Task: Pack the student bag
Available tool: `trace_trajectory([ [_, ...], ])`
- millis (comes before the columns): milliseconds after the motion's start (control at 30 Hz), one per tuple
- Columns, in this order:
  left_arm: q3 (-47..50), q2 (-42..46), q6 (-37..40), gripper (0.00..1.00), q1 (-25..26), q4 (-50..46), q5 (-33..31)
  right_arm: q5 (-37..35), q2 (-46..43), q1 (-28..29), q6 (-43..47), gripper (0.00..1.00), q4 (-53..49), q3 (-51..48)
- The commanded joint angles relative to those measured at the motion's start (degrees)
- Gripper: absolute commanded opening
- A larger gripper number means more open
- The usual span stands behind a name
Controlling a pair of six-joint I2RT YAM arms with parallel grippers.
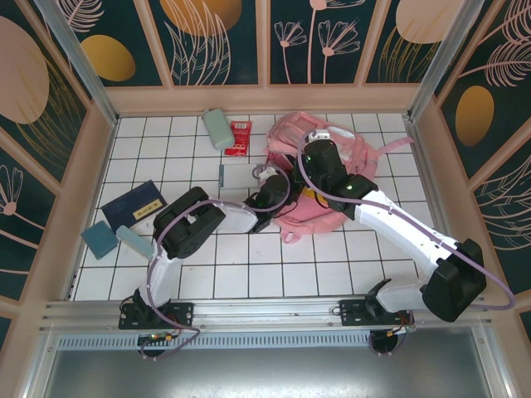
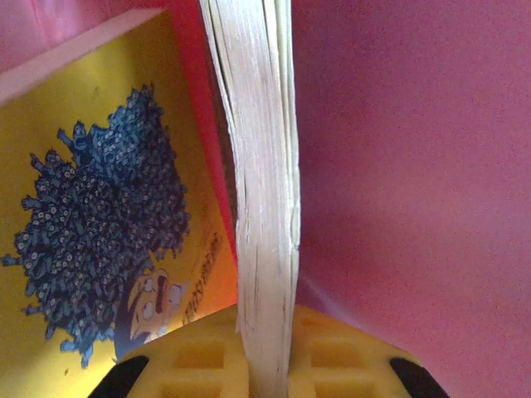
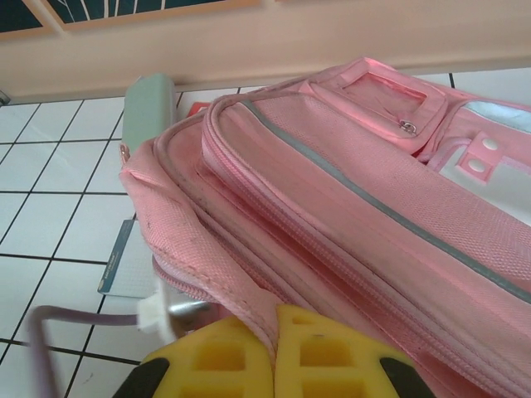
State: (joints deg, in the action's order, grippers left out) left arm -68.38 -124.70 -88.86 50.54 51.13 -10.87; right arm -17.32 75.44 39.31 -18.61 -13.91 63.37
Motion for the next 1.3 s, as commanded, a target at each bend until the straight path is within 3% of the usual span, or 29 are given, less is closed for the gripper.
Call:
trace_trajectory([
  [0, -5.8, -2.3, 0.2, 0.09, 1.0, -3.5, -1.9, 1.0, -3.3, -0.5, -1.7, 0.0, 6.2, 1.8],
  [67, -6.9, -2.2, 1.4, 0.35, 1.6, -4.5, -1.4, 1.0, -3.4, -0.7, -1.6, 0.0, 5.9, 1.8],
  [133, -6.2, -1.3, 2.1, 0.51, 2.2, -4.6, -1.5, 1.0, -3.5, -1.0, -1.6, 0.0, 5.9, 1.5],
  [500, -1.2, 4.6, 5.6, 0.61, 4.3, -4.8, 1.9, 2.0, -3.0, -2.7, -2.3, 0.0, 6.7, 0.3],
  [733, -2.7, 5.7, 5.5, 0.79, 4.4, -17.2, 2.6, 2.3, -3.1, -3.3, -2.4, 0.0, 6.4, 0.1],
  [967, -3.0, 7.3, 6.0, 0.86, 4.4, -26.7, 2.0, 2.6, -3.0, -3.5, -2.5, 0.0, 6.3, -0.2],
  [1267, 3.8, 18.4, 9.6, 0.91, 4.4, -35.4, -3.9, 3.1, -3.0, -3.9, -2.8, 0.0, 7.3, -1.7],
])
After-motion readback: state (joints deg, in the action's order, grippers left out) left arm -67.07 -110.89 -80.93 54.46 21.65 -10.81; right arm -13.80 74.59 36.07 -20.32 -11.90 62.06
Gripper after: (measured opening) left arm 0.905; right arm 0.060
